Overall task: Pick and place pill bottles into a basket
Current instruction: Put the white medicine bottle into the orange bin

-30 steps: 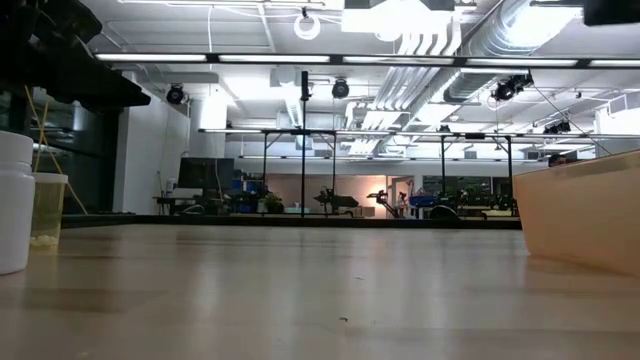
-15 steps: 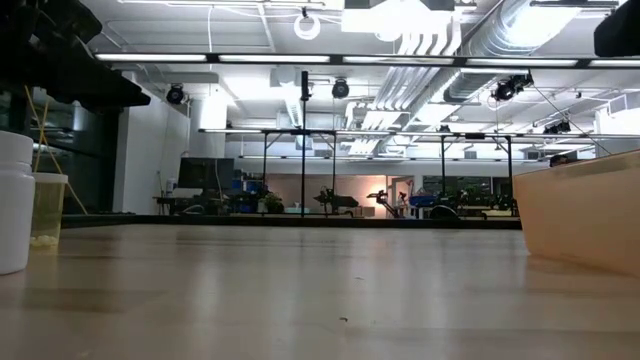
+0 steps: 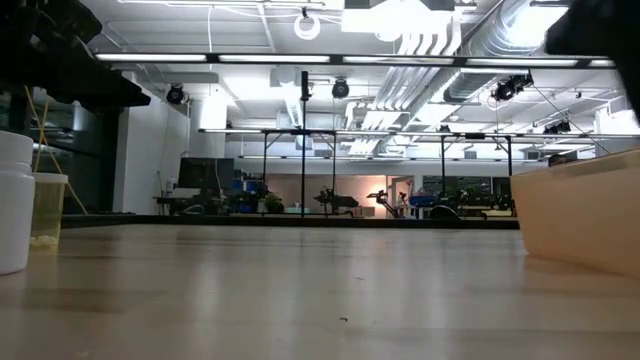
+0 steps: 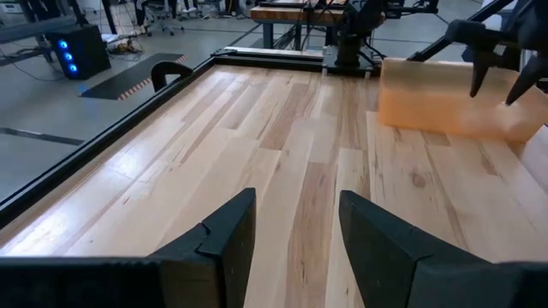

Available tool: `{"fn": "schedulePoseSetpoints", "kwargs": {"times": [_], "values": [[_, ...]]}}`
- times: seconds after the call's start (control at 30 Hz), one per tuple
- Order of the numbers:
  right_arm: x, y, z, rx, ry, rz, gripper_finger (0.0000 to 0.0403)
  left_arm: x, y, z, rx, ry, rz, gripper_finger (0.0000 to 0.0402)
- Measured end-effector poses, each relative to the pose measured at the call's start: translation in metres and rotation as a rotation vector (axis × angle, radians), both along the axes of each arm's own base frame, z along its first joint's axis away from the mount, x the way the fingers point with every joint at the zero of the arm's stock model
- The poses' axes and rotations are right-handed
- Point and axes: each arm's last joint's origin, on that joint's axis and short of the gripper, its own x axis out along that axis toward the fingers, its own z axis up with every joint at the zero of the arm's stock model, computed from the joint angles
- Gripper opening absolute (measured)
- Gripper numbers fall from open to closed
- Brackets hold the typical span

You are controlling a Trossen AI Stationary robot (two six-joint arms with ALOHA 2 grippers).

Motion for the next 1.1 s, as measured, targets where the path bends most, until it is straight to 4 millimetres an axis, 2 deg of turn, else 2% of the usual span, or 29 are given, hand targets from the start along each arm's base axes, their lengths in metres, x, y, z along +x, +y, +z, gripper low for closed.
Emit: {"fn": "schedulePoseSetpoints", "kwargs": {"times": [0.2,0.47,0.63,0.73,0.83,0.93,1.1], "values": [[0.020,-0.005,0.003,-0.065,-0.167,0.159,0.0207,0.000,0.000,0.000,-0.009,0.000,0.002,0.0202],[0.039,-0.024,0.020,-0.095,-0.205,0.216,0.0206,0.000,0.000,0.000,-0.014,0.000,0.002,0.0202],[0.070,-0.019,0.029,-0.089,-0.524,0.349,0.0203,0.000,0.000,0.000,-0.013,0.002,0.002,0.0202],[0.087,-0.021,0.025,-0.066,-0.704,0.422,0.0200,0.000,0.000,0.000,-0.013,0.002,0.002,0.0202],[0.100,-0.037,0.016,-0.057,-0.818,0.420,0.0201,0.000,0.000,-0.001,-0.013,0.002,0.002,0.0202],[0.113,-0.060,0.007,0.039,-0.976,0.425,0.0204,0.000,0.000,-0.001,-0.013,0.002,0.002,0.0202],[0.120,-0.090,-0.006,0.168,-1.158,0.451,0.0215,0.000,0.000,-0.001,-0.013,0.004,0.002,0.0202]]}}
